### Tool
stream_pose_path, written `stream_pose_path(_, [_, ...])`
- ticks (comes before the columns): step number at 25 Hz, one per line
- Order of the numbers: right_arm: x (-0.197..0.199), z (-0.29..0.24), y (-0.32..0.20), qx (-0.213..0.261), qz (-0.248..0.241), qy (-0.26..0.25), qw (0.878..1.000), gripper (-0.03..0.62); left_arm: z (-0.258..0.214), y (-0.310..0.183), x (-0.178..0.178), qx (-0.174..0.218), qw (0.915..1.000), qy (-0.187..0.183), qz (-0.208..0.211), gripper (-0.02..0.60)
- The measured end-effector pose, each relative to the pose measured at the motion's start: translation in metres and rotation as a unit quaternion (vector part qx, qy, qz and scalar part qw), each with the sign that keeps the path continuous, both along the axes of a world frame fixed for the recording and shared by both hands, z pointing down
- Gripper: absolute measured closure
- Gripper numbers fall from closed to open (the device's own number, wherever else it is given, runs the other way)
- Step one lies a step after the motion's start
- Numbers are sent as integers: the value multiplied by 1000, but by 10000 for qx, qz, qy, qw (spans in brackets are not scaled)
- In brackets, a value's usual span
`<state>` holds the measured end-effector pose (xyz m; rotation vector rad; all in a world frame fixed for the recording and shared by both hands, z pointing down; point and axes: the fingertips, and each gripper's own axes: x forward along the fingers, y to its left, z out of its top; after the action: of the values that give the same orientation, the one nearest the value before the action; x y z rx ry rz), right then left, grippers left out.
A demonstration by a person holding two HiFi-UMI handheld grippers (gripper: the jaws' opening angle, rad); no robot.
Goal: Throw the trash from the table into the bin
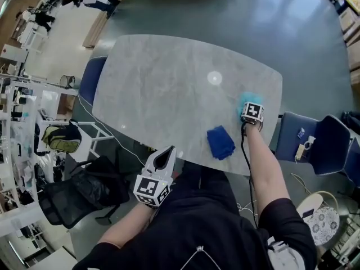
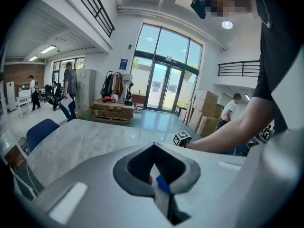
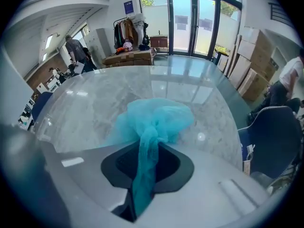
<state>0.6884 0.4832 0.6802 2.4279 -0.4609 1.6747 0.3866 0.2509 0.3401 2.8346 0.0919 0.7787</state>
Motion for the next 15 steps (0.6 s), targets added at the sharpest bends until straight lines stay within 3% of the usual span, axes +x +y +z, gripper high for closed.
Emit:
stream_pose_path(2, [-13,3,-3,-12,-196,-145,9997,543,-5,-3,2,75,9999,70,44,580])
stream_pose_path(7, [-32,-6,5,52,-352,-89,9993,549,-12,-11,3,139,9998,155,10,580])
stream_pose_path(10, [-44,-33,14,39,-543,224,9983,549,-17,-12,3,214,9994,248,89,580])
stream_pose_path(15, [-65,-113,-9,949,-738,827,9893,549,-29,-11,7,276,9982,453,284,580])
